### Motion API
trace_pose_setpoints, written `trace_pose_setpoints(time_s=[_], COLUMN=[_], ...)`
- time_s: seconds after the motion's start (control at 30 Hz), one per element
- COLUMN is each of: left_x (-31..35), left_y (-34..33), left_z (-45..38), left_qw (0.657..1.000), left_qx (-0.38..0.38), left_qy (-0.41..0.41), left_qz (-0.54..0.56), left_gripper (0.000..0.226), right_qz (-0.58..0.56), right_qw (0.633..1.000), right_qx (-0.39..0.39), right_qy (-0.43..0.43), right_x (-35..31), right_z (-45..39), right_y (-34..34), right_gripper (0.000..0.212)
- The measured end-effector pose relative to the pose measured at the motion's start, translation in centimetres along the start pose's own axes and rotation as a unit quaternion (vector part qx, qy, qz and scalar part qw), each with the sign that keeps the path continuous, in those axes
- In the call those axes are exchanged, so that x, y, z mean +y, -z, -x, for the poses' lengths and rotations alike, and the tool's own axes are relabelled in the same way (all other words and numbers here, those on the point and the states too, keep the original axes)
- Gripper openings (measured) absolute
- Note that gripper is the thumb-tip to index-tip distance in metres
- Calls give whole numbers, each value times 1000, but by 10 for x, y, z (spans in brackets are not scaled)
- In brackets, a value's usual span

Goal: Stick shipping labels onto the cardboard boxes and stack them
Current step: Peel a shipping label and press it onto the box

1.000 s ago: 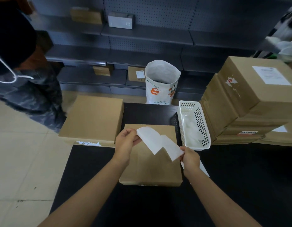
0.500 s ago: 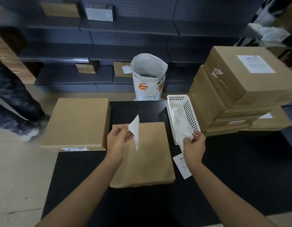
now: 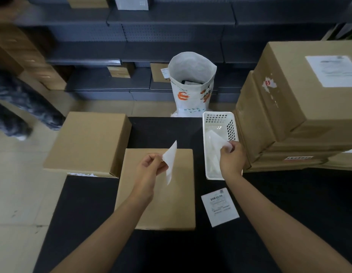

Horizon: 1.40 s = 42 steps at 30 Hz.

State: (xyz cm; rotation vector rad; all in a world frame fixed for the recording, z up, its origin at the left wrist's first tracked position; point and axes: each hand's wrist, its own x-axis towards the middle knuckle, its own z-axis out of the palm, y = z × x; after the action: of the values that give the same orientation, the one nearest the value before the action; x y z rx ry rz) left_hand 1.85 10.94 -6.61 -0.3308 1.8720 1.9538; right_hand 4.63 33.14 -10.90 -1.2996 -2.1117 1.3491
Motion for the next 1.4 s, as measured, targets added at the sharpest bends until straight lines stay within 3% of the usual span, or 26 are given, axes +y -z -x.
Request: trace_pose_setpoints(time_s=[0.23,0.3,0.43,0.7,0.77,0.87,0.97,1.0,1.1,1.2,1.4], left_x=[-8,-10,-12,-15,-14,-12,-11,-10,-4,1,0], left_y=[-46,-55,-63,-72,-73,-71,-65,-63,-54,-40,-1], left_z=[-1,1,4,5,6,8,11,12,17,25,30], left_qw=[999,999,999,998,998,998,996,995,984,968,955], left_qx=[36,40,45,55,54,53,60,58,31,-17,-36], left_qy=[5,5,13,12,8,-2,-27,-42,-95,-149,-183], left_qz=[-15,-13,-12,-18,-17,-15,-55,-76,-144,-199,-231], left_gripper=[16,15,16,17,16,16,15,15,12,11,9], right_qz=[34,94,307,406,367,202,64,30,-34,-92,-152], right_qw=[997,989,906,848,872,938,966,965,945,930,928], right_qx=[5,-54,-255,-244,-216,-134,-193,-235,-324,-350,-319], right_qy=[74,100,138,238,243,249,161,111,-4,-60,-122], right_x=[6,11,24,27,24,9,-17,-26,-43,-47,-43], right_z=[-27,-40,-46,-46,-44,-22,8,17,36,49,76], right_y=[10,8,9,17,20,24,18,15,1,-10,-29], right_gripper=[18,29,63,56,51,29,9,8,32,43,13])
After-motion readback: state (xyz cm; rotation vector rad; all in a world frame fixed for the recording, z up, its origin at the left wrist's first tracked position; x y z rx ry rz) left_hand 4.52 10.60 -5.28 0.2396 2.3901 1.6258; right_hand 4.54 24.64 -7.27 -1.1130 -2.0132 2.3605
